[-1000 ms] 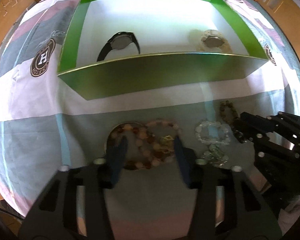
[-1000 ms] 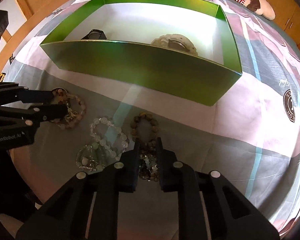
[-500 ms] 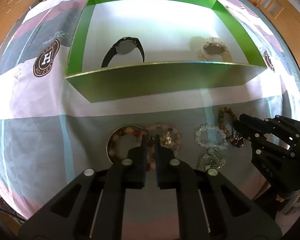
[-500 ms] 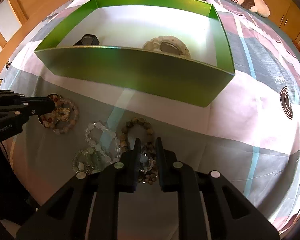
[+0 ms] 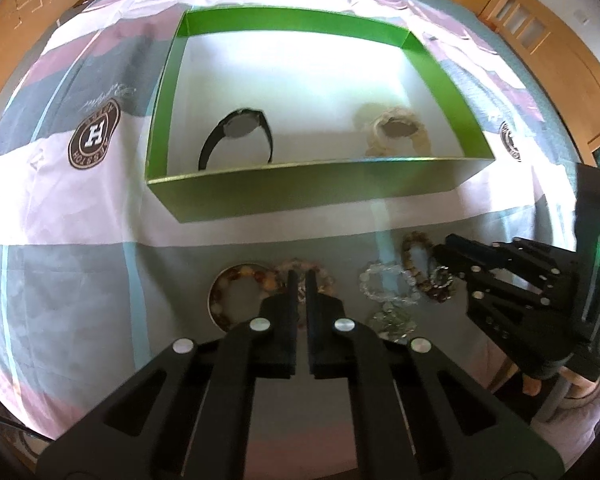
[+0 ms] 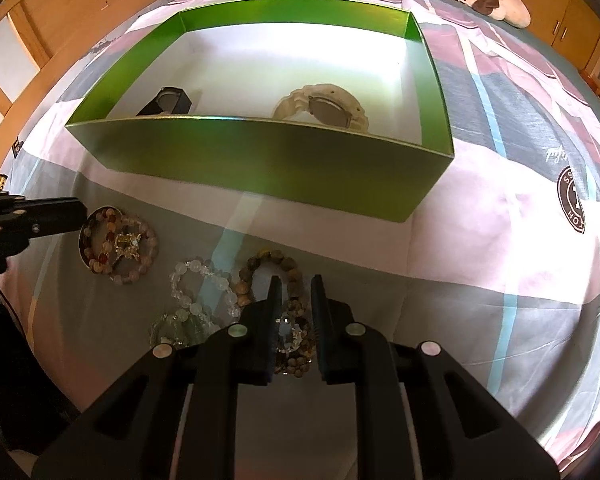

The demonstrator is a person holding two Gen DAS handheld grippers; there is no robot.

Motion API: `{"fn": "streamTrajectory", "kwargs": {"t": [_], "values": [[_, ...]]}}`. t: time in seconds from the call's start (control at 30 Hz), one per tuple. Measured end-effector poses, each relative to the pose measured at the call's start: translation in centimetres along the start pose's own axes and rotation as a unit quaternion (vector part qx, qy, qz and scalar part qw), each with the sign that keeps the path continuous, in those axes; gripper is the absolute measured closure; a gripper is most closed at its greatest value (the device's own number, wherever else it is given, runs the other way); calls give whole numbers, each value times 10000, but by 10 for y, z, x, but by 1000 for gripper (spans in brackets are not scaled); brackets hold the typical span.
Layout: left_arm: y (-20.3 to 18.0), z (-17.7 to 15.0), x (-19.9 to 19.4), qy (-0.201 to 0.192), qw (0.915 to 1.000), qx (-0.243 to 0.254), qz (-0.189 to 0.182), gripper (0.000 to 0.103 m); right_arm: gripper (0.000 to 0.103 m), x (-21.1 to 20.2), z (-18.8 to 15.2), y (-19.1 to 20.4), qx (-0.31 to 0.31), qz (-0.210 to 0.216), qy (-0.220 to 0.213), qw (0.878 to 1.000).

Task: Organize jewelry
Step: 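Lift the red-and-white bead bracelet with the left tool while the right tool lifts the brown one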

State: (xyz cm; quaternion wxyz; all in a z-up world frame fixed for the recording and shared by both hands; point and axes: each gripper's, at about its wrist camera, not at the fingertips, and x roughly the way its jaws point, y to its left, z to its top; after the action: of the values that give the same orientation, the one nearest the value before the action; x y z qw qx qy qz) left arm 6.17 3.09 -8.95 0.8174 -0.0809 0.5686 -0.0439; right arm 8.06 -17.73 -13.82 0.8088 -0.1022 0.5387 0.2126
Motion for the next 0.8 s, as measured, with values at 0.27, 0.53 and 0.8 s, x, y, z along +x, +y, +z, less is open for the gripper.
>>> {"fn": "streamTrajectory", "kwargs": {"t": [0.27,0.53,0.8], "values": [[16,6,-6,-55,9999,-110,71,100,87,-8,0,-6,86,38,-118,9999],[38,14,-6,72,9993,-365,8,100,87,-15,-3,-10,87,89,-131,9998],[23,5,24,615,9981,-61,-27,88,77,-14,-2,-8,40,112,-2,9999]]}}
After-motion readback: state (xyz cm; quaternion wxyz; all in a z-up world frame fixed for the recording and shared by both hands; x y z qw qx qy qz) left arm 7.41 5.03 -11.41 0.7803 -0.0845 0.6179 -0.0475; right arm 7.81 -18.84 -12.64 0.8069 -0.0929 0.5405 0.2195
